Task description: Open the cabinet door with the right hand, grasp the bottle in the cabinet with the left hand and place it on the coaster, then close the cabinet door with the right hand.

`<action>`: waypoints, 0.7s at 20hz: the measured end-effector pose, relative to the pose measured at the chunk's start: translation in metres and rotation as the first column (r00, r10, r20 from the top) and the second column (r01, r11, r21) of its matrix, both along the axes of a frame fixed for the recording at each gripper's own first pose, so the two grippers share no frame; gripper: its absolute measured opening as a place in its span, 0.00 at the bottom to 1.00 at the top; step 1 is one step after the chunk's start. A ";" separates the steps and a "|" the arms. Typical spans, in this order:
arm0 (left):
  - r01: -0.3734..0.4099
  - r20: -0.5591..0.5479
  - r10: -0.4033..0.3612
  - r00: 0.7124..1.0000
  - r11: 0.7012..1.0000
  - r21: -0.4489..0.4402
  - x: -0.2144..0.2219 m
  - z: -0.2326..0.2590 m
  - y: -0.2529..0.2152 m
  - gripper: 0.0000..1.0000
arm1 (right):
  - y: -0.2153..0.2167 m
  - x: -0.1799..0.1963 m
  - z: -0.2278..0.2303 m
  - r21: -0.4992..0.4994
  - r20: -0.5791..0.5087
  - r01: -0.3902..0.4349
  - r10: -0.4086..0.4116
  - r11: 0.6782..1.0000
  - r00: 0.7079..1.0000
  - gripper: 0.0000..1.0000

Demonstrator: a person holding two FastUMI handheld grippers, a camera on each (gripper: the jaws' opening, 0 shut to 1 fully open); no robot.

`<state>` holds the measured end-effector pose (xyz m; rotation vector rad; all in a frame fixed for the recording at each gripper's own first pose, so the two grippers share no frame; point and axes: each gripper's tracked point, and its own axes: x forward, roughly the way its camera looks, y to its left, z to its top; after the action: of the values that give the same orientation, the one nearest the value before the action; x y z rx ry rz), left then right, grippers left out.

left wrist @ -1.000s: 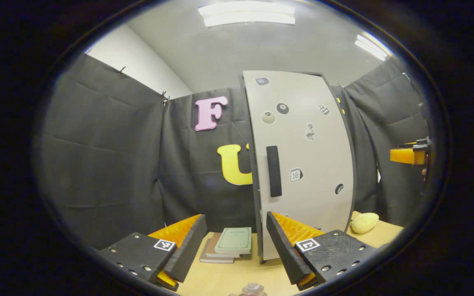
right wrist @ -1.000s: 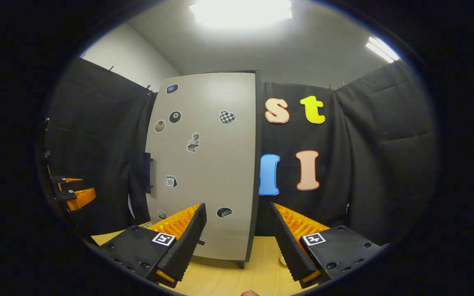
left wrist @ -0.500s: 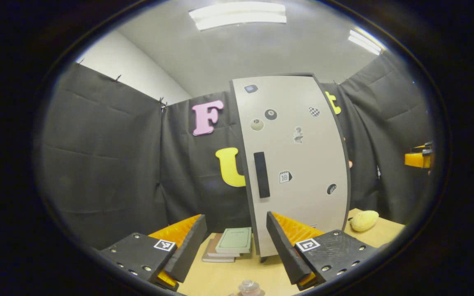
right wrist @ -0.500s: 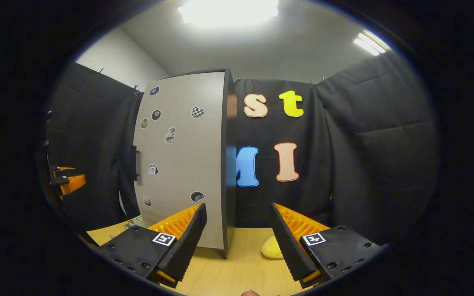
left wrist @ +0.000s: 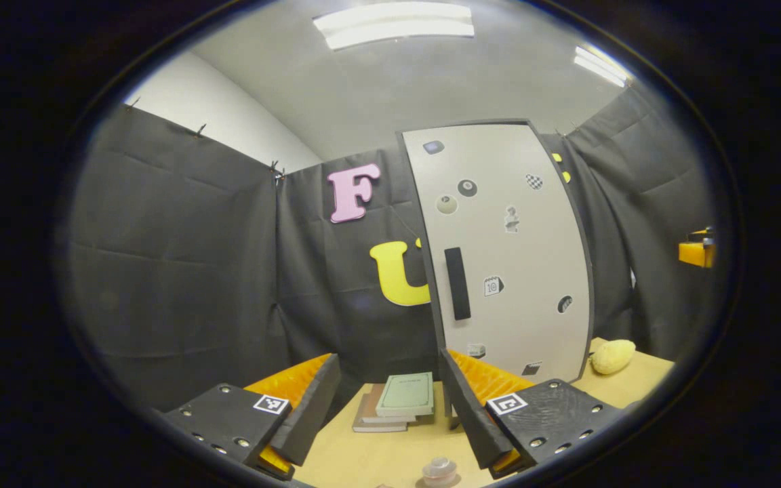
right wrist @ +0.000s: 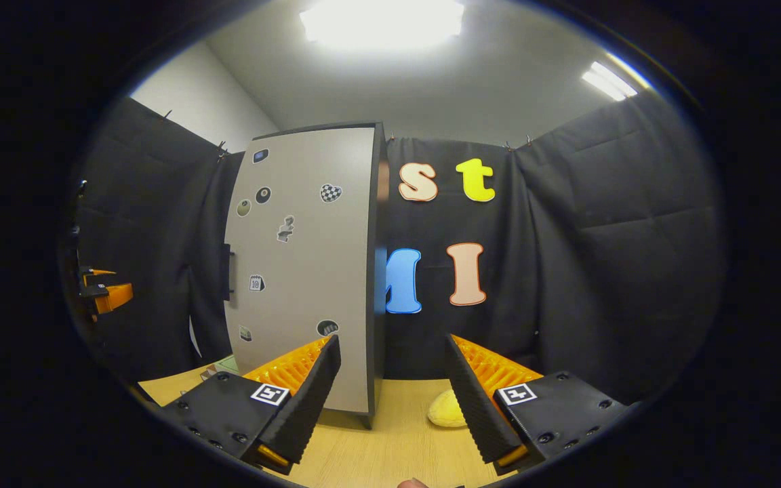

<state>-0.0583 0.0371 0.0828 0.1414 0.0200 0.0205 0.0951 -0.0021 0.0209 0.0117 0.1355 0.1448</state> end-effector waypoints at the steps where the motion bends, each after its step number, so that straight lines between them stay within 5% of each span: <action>1: -0.001 0.001 0.001 1.000 1.000 -0.002 0.000 0.001 0.003 0.88 | 0.003 0.000 0.001 0.001 -0.001 0.001 -0.001 1.000 1.000 0.96; 14: 0.003 0.003 -0.003 1.000 1.000 -0.020 0.005 0.003 0.018 0.88 | 0.011 -0.002 0.006 -0.012 0.000 0.033 -0.033 0.999 0.999 0.96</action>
<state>-0.0531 0.0553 0.0854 0.1211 0.0168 0.0173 0.0935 0.0092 0.0270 0.0023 0.1358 0.1115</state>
